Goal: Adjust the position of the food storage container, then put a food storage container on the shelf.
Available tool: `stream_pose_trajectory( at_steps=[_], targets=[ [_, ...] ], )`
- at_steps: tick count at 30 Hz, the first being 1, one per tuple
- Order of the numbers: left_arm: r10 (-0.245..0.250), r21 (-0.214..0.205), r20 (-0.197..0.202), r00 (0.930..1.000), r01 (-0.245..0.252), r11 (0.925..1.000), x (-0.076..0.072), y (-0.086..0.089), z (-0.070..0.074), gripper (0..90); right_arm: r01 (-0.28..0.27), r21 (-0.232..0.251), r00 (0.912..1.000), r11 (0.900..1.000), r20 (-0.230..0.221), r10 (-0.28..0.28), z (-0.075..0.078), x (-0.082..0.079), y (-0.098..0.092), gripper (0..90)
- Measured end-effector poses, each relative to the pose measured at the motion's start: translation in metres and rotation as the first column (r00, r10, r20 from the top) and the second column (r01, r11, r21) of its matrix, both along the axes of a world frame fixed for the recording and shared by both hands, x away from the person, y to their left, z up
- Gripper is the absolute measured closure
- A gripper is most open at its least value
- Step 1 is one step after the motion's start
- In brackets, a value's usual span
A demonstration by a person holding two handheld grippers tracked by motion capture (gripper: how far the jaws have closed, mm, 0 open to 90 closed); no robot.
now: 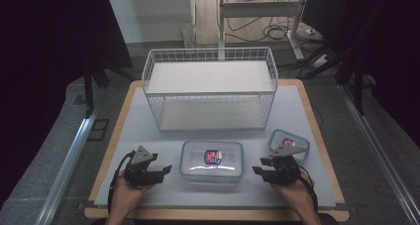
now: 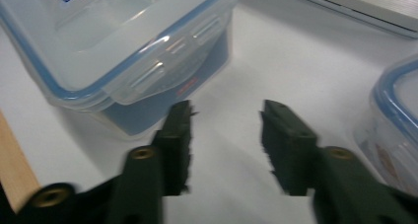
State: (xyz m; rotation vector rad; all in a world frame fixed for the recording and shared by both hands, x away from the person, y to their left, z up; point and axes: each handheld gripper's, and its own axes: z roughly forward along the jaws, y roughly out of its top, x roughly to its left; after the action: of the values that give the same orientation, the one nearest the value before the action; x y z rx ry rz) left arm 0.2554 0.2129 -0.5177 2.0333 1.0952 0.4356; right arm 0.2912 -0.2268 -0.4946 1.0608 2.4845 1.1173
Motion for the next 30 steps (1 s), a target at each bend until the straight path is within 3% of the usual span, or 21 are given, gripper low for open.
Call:
stream_pose_trajectory(
  at_steps=[2,4,11,21,24,27,30],
  targets=[
    [-0.001,-0.002,-0.014,0.9999,0.001,1.0,0.001,0.003,-0.002,21.0,-0.003,-0.001,1.0,1.0,-0.004,0.003,-0.001,0.001,0.0,43.2],
    [0.013,0.008,-0.034,0.9993,-0.013,0.9999,0.003,0.005,-0.005,12.2,-0.014,-0.001,0.9999,0.9999,-0.008,0.014,-0.005,0.003,0.001,34.6],
    [-0.002,0.014,-0.031,0.9995,0.003,0.9999,0.003,0.003,-0.006,6.8,-0.001,0.017,1.0,0.9999,0.008,0.001,-0.008,0.006,-0.002,22.6],
    [-0.009,-0.022,-0.018,0.9998,0.009,0.9997,0.004,0.005,-0.012,7.8,0.002,0.009,1.0,1.0,0.006,-0.002,-0.01,0.007,-0.002,17.9],
    [-0.001,-0.067,-0.008,1.0,0.0,0.9977,0.006,0.009,-0.012,7.6,0.001,0.008,0.9999,1.0,0.011,-0.001,-0.011,0.007,-0.001,16.3],
    [0.003,-0.072,-0.007,1.0,-0.004,0.9974,0.006,0.01,-0.012,6.9,0.003,0.013,0.9999,0.9999,0.014,-0.003,-0.011,0.007,-0.001,14.9],
    [0.006,-0.051,-0.016,0.9999,-0.007,0.9987,0.006,0.009,-0.011,6.9,0.0,0.01,0.9998,1.0,0.019,0.0,-0.011,0.006,0.0,13.8]
  ],
)
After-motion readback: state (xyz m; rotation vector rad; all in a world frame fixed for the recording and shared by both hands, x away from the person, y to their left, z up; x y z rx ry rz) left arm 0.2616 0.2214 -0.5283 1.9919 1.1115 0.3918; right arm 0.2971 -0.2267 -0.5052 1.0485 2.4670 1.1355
